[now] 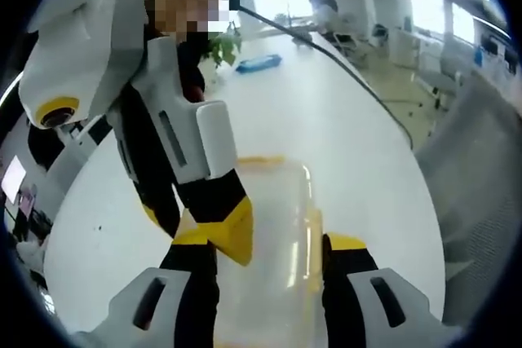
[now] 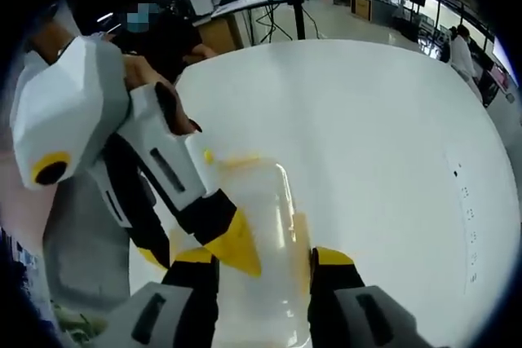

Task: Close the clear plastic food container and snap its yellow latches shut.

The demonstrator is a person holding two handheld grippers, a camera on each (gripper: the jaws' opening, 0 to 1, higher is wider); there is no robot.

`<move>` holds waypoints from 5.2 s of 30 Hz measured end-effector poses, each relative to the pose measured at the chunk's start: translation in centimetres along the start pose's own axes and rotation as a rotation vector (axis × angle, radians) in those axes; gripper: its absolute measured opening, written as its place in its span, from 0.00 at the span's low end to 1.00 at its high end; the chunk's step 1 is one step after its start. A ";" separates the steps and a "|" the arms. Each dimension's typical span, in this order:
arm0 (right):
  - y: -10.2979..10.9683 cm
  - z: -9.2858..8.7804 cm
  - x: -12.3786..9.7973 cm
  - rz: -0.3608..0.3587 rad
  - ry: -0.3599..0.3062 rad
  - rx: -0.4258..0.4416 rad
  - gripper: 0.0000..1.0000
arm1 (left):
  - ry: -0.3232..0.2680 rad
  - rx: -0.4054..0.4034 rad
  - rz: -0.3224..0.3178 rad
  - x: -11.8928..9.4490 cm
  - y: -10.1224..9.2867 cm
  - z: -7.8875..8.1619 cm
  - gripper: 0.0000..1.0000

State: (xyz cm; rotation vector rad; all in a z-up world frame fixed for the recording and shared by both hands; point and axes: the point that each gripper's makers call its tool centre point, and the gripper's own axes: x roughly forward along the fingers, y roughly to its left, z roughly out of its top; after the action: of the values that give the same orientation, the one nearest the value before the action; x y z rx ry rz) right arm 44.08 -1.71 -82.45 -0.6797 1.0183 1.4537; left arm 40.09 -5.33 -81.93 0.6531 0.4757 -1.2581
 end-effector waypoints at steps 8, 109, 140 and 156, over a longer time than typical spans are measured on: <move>0.1 0.0 0.1 0.049 -0.003 -0.023 0.42 | -0.010 0.002 0.018 0.1 0.1 0.0 0.46; 1.5 -1.7 -3.3 -0.154 -0.104 0.078 0.61 | -0.032 -0.265 0.165 -4.7 2.0 -0.6 0.64; 2.8 -5.0 -3.5 -0.209 -0.083 0.128 0.70 | -0.010 -0.405 0.193 -5.8 2.1 -3.5 0.72; 2.7 -5.8 -3.0 -0.231 -0.062 0.112 0.67 | 0.007 -0.435 0.191 -5.5 2.1 -4.5 0.70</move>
State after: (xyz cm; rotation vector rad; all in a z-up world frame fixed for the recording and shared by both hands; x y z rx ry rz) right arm 41.06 -8.09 -81.88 -0.6448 0.9336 1.2012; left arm 40.86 2.03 -81.17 0.3250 0.6532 -0.9319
